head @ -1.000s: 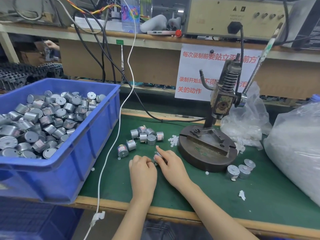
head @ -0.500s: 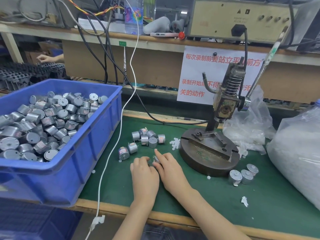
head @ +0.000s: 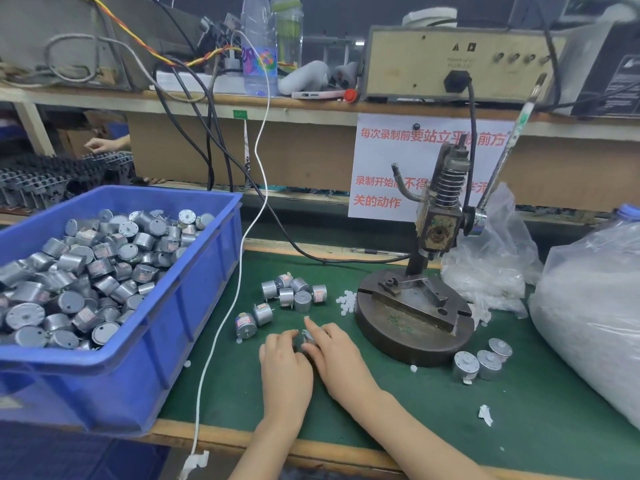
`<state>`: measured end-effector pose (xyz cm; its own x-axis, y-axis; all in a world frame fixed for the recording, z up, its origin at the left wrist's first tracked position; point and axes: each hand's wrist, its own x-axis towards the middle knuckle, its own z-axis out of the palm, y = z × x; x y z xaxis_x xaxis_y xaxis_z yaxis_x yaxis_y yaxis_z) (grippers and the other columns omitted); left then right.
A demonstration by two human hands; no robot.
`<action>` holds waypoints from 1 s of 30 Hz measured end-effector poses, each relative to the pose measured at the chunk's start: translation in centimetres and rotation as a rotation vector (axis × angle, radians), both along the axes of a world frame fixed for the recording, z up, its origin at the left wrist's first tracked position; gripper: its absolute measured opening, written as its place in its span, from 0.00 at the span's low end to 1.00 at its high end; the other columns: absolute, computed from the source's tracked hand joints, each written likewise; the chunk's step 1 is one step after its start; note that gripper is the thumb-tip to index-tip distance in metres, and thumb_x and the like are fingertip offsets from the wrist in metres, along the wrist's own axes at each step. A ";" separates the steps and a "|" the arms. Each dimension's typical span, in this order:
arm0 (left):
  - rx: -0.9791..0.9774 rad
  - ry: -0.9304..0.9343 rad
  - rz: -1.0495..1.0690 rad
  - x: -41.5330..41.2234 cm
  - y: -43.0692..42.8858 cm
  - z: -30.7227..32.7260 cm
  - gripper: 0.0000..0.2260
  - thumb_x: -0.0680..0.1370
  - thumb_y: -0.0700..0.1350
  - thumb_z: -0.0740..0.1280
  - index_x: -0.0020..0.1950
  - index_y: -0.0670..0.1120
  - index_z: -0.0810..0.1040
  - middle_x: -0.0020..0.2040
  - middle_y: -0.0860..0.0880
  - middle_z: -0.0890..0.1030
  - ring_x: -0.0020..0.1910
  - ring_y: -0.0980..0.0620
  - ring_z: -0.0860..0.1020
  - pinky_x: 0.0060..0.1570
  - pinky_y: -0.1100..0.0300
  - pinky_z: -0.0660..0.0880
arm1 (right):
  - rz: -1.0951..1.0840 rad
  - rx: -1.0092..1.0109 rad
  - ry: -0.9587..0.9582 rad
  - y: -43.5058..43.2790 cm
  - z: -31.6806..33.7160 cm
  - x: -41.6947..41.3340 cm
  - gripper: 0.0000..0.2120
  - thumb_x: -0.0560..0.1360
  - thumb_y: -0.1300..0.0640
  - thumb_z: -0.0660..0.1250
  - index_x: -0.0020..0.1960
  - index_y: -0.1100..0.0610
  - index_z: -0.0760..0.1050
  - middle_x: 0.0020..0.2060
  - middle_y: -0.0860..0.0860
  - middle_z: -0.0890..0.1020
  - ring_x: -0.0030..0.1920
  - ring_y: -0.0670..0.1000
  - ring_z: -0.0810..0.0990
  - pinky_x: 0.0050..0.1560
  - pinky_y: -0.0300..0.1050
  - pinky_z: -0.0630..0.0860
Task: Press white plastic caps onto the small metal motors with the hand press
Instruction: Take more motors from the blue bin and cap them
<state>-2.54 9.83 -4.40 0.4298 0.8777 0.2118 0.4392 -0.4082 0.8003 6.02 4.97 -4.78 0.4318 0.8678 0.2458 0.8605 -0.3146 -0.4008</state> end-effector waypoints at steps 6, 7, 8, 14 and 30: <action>0.122 0.024 -0.039 -0.1 -0.4 -0.2 0.21 0.76 0.31 0.55 0.67 0.42 0.71 0.57 0.45 0.72 0.58 0.48 0.65 0.57 0.62 0.62 | 0.017 0.046 0.050 0.0 0.1 -0.1 0.22 0.82 0.53 0.54 0.75 0.54 0.58 0.60 0.56 0.71 0.59 0.54 0.70 0.56 0.41 0.64; 0.120 0.018 -0.033 -0.1 -0.3 -0.2 0.21 0.75 0.30 0.54 0.66 0.42 0.72 0.56 0.45 0.72 0.58 0.49 0.65 0.56 0.63 0.63 | 0.042 0.044 0.043 0.1 0.1 -0.3 0.22 0.82 0.54 0.54 0.74 0.56 0.59 0.61 0.57 0.71 0.59 0.55 0.70 0.57 0.43 0.64; 0.109 0.011 -0.025 -0.1 -0.3 -0.2 0.21 0.75 0.30 0.54 0.65 0.42 0.73 0.56 0.46 0.72 0.57 0.49 0.65 0.53 0.64 0.62 | 0.056 0.023 0.013 0.2 0.0 -0.4 0.22 0.82 0.54 0.54 0.74 0.56 0.59 0.61 0.58 0.71 0.60 0.56 0.69 0.58 0.45 0.65; 0.089 -0.013 -0.031 0.1 -0.1 -0.2 0.22 0.75 0.29 0.54 0.67 0.41 0.71 0.56 0.45 0.72 0.57 0.49 0.66 0.54 0.66 0.60 | -0.032 0.069 0.018 0.1 -0.7 -0.2 0.23 0.81 0.50 0.54 0.75 0.53 0.58 0.58 0.54 0.71 0.60 0.52 0.69 0.57 0.40 0.63; -0.003 -0.052 -0.028 -0.3 0.0 0.3 0.14 0.72 0.28 0.57 0.43 0.40 0.80 0.45 0.48 0.74 0.52 0.46 0.72 0.50 0.60 0.66 | -0.258 0.496 0.490 -1.6 0.6 0.0 0.18 0.73 0.61 0.68 0.61 0.56 0.71 0.52 0.48 0.68 0.50 0.44 0.73 0.52 0.24 0.64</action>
